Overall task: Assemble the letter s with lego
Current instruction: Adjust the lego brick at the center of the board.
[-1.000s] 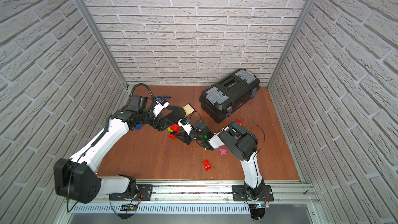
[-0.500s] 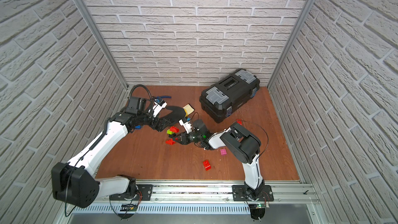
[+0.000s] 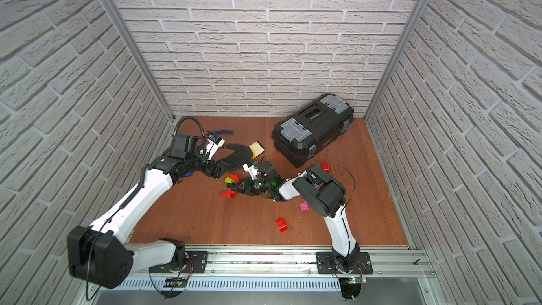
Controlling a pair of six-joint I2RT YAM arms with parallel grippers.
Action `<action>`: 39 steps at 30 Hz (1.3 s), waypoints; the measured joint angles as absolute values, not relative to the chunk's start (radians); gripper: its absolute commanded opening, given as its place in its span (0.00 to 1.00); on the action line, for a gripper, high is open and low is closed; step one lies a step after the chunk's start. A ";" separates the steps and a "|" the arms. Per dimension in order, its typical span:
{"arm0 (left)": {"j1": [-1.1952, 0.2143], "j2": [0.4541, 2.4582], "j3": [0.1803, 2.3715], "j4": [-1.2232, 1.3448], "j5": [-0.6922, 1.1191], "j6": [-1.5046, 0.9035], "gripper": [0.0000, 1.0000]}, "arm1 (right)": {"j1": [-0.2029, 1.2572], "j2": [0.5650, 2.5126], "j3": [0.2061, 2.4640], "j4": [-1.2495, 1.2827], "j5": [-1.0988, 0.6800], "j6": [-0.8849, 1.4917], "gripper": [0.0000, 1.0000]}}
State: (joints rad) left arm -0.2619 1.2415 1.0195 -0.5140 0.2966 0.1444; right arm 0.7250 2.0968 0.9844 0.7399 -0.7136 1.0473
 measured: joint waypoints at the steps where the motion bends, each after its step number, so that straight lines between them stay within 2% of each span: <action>1: -0.262 1.242 1.018 -0.513 0.295 0.141 0.98 | 0.725 2.105 0.993 0.740 -0.718 1.063 0.30; 10: -0.262 1.242 1.000 -0.493 0.246 0.114 0.98 | 0.725 2.150 1.018 0.740 -0.743 1.145 0.31; 29: -0.262 1.255 0.998 -0.499 0.221 0.108 0.98 | 0.722 2.154 1.031 0.710 -0.748 1.198 0.45; 39: -0.262 1.295 1.026 -0.506 0.223 0.108 0.98 | 0.720 2.102 1.015 0.572 -0.700 1.100 0.56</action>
State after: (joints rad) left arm -0.2619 1.2953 1.0260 -0.5060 0.2234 0.1081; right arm 0.7200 2.1017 1.0145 0.5720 -0.6998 1.1000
